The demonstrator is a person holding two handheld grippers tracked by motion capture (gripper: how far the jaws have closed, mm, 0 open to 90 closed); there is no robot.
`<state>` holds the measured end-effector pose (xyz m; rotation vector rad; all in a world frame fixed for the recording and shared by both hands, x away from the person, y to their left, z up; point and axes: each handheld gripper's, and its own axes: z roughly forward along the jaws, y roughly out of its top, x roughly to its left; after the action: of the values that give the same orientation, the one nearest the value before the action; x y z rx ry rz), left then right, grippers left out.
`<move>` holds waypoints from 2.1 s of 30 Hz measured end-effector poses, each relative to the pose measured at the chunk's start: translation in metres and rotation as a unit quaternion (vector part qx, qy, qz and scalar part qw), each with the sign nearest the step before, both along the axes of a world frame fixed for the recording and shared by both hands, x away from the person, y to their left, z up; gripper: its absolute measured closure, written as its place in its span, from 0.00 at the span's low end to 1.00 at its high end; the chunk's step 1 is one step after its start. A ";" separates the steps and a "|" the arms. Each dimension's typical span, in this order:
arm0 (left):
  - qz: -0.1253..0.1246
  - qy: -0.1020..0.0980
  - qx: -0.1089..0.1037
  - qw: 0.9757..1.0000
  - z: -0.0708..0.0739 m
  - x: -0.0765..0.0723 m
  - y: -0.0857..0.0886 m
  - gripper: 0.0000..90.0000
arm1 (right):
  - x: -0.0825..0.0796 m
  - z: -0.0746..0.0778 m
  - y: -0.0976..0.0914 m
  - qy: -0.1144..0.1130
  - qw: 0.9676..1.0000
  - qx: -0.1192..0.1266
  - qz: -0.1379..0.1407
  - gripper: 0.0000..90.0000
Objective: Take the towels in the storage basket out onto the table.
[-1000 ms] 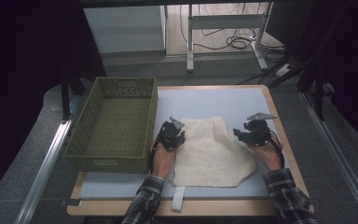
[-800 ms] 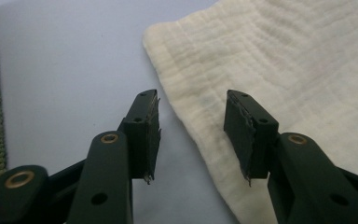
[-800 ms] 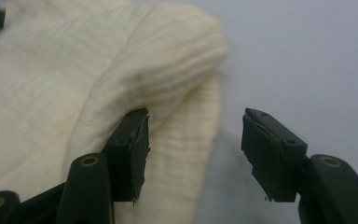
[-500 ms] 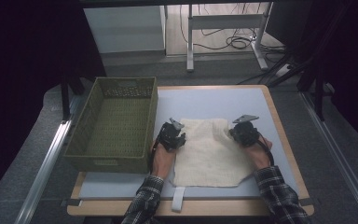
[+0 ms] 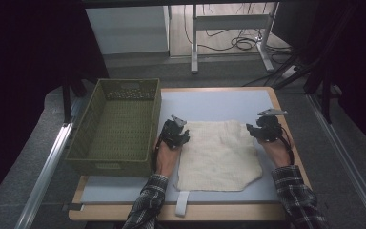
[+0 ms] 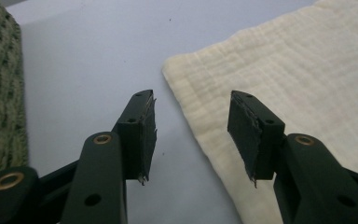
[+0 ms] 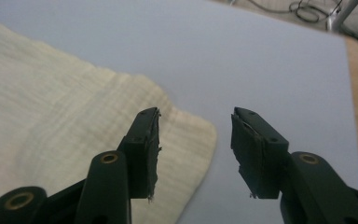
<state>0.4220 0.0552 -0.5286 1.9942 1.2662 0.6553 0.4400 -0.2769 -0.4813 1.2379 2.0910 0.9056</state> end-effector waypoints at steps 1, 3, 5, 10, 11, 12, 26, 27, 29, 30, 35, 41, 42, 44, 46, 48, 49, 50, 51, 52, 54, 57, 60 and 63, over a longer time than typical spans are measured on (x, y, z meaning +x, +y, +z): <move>0.002 0.000 -0.003 1.000 -0.001 0.003 0.000 0.57 | 0.002 -0.004 0.000 0.005 1.000 0.000 0.000 0.57; 0.004 -0.001 -0.011 1.000 -0.004 0.010 -0.001 0.56 | 0.006 -0.012 0.000 0.013 1.000 0.002 -0.005 0.57; 0.006 0.002 -0.007 1.000 -0.006 0.016 -0.003 0.55 | 0.012 -0.020 0.000 0.020 1.000 0.005 -0.013 0.57; 0.015 0.005 -0.006 1.000 -0.010 0.031 -0.007 0.55 | 0.026 -0.036 -0.003 0.028 0.999 0.006 -0.022 0.57; 0.016 0.010 -0.004 1.000 -0.011 0.033 -0.007 0.55 | 0.029 -0.039 -0.004 0.031 0.999 0.005 -0.023 0.57; 0.012 0.015 -0.008 1.000 -0.011 0.035 -0.007 0.56 | 0.031 -0.041 -0.005 0.032 0.999 0.010 -0.023 0.60; 0.049 -0.019 0.005 0.999 0.013 0.053 -0.005 0.68 | 0.055 -0.005 0.008 -0.018 0.999 0.039 -0.029 0.76; 0.042 -0.028 0.015 0.999 0.013 0.049 -0.008 0.62 | 0.055 -0.004 0.007 -0.018 0.999 0.033 -0.024 0.74; 0.032 -0.032 0.015 0.999 0.013 0.042 -0.012 0.57 | 0.050 -0.002 0.005 -0.012 0.999 0.037 -0.013 0.71; 0.025 -0.030 0.008 0.999 0.014 0.037 -0.014 0.54 | 0.045 0.000 0.004 -0.012 0.999 0.037 -0.009 0.70; -0.019 -0.018 -0.013 1.000 0.014 0.011 -0.024 0.39 | 0.009 0.007 -0.007 0.004 0.999 0.041 0.026 0.69; -0.058 0.002 -0.036 0.998 0.014 -0.019 -0.022 0.30 | -0.050 0.009 -0.026 0.010 0.998 0.023 0.052 0.69; -0.062 0.005 -0.032 0.998 0.012 -0.025 -0.023 0.30 | -0.056 0.008 -0.029 0.011 0.998 0.019 0.054 0.69; -0.070 0.009 -0.023 0.997 0.008 -0.035 -0.022 0.29 | -0.070 0.003 -0.038 0.016 0.998 0.011 0.052 0.67; -0.073 0.016 -0.017 0.997 0.003 -0.042 -0.021 0.28 | -0.083 -0.006 -0.045 0.024 0.998 0.005 0.051 0.63; -0.075 0.020 -0.017 0.997 -0.001 -0.049 -0.018 0.28 | -0.092 -0.014 -0.048 0.028 0.998 -0.006 0.053 0.58; -0.077 0.022 -0.020 0.997 -0.002 -0.052 -0.018 0.27 | -0.097 -0.019 -0.048 0.028 0.998 -0.012 0.055 0.57; -0.079 0.023 -0.020 0.996 -0.003 -0.054 -0.018 0.27 | -0.101 -0.022 -0.047 0.030 0.998 -0.016 0.059 0.56; -0.080 0.022 -0.018 0.996 -0.004 -0.056 -0.018 0.27 | -0.104 -0.025 -0.045 0.032 0.997 -0.018 0.063 0.55; -0.081 0.022 -0.016 0.996 -0.005 -0.058 -0.018 0.27 | -0.106 -0.027 -0.042 0.033 0.997 -0.022 0.070 0.55; -0.082 0.023 -0.017 0.996 -0.006 -0.060 -0.017 0.26 | -0.110 -0.031 -0.034 0.034 0.996 -0.036 0.078 0.54; -0.080 0.022 -0.018 0.996 -0.007 -0.061 -0.014 0.26 | -0.114 -0.031 -0.025 0.038 0.994 -0.021 0.096 0.53; -0.078 0.022 -0.020 0.997 -0.007 -0.061 -0.011 0.26 | -0.116 -0.020 -0.017 0.031 0.994 -0.001 0.108 0.52; -0.078 0.022 -0.021 0.997 -0.007 -0.063 -0.009 0.26 | -0.119 -0.009 -0.015 0.021 0.994 0.004 0.110 0.50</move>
<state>0.3593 0.0462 -0.5355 2.0583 1.1263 0.5095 0.3208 -0.2921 -0.4903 1.0519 2.2922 0.9911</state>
